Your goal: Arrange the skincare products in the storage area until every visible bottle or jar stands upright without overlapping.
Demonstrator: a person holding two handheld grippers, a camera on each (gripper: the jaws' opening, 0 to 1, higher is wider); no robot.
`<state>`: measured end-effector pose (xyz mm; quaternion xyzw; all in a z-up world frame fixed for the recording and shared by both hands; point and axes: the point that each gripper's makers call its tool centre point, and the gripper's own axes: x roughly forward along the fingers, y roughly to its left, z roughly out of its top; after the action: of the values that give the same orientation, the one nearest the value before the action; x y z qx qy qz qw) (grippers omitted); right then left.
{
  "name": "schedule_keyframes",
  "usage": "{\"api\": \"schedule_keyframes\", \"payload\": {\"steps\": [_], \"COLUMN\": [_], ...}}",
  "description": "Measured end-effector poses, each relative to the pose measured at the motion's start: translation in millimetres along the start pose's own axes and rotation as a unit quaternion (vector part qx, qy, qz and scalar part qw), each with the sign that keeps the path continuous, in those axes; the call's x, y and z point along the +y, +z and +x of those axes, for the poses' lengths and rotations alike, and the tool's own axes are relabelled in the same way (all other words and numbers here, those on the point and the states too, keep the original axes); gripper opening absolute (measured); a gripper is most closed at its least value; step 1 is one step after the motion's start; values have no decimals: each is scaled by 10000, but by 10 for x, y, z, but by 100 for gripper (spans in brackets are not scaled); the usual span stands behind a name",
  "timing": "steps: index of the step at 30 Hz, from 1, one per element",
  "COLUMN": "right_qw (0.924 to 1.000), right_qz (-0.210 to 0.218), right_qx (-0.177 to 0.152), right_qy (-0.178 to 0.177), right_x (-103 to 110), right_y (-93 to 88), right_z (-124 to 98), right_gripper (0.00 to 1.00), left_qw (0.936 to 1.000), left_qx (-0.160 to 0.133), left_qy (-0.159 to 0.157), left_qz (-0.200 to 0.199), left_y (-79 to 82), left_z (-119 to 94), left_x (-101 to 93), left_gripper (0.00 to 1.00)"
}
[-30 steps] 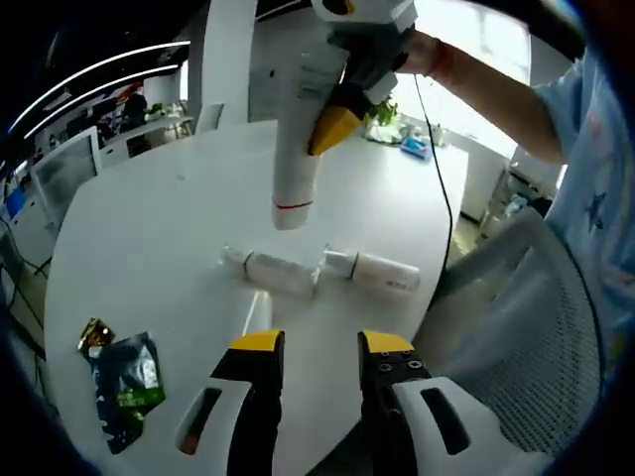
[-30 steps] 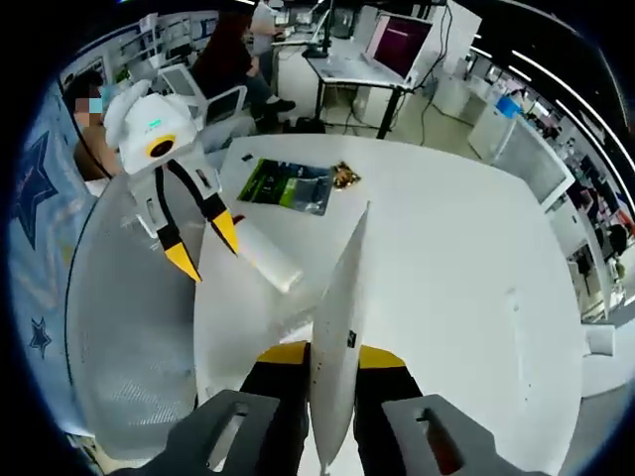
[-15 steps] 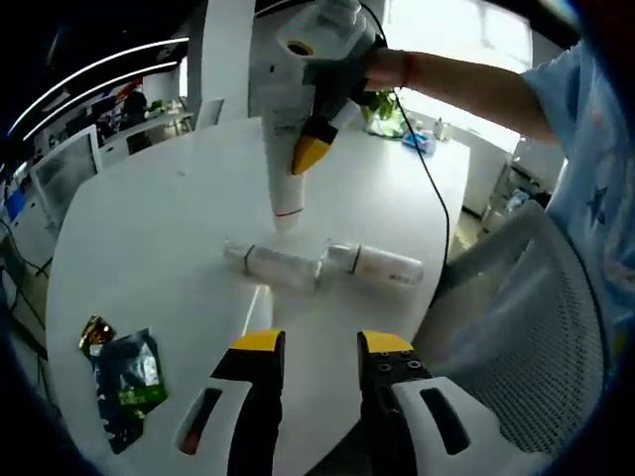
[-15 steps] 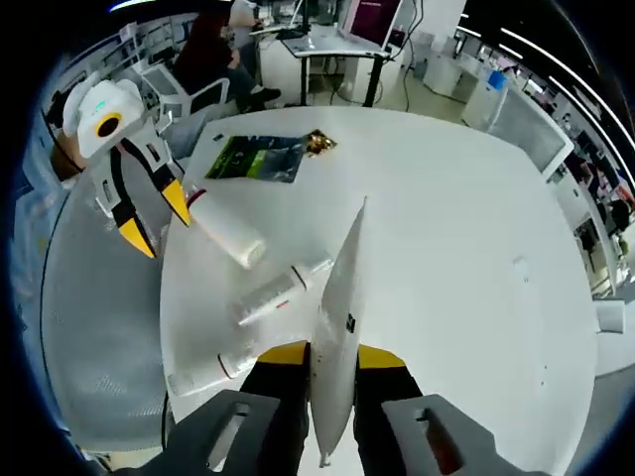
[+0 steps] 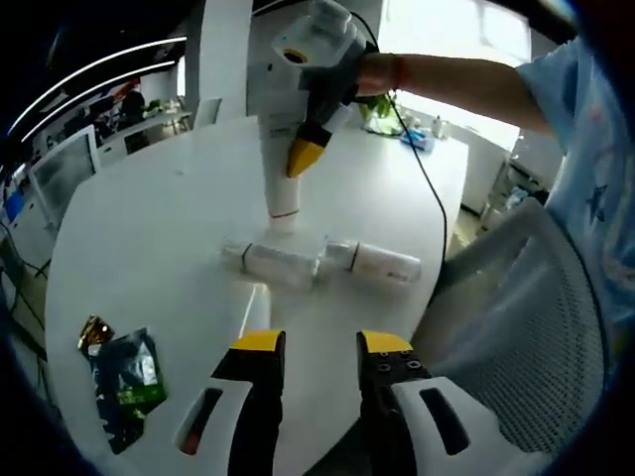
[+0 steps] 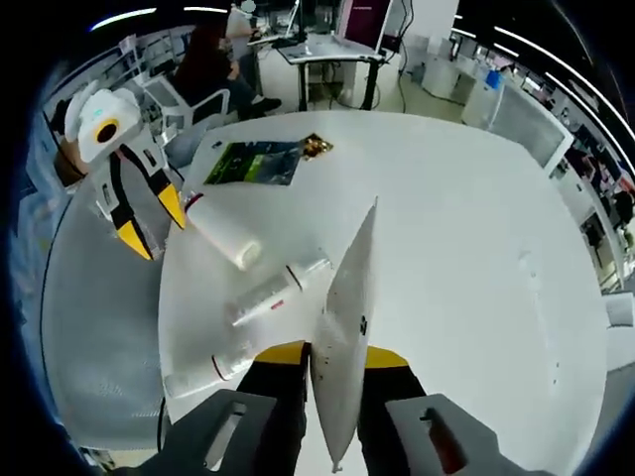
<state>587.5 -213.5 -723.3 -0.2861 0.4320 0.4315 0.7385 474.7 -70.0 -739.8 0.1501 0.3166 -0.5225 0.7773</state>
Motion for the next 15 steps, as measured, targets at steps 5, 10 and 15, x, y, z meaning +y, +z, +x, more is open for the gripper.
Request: {"api": "schedule_keyframes", "payload": {"steps": [5,10,15], "right_qw": [9998,9989,9975], "right_qz": [183,474,682], "right_qx": [63,10,-49], "right_qy": [9,-61,-192], "right_x": [19,-2,-53], "right_y": [-65,-172,-237], "right_z": [45,59,59], "right_gripper": [13,17,18], "left_qw": [10000,10000,10000], "left_qx": [37,45,44], "left_qy": [-12,30,40], "left_qz": [32,59,59], "left_y": [-13,-15,-15], "left_z": [7,6,4], "left_x": [-11,2,2], "left_gripper": [26,26,26]}}
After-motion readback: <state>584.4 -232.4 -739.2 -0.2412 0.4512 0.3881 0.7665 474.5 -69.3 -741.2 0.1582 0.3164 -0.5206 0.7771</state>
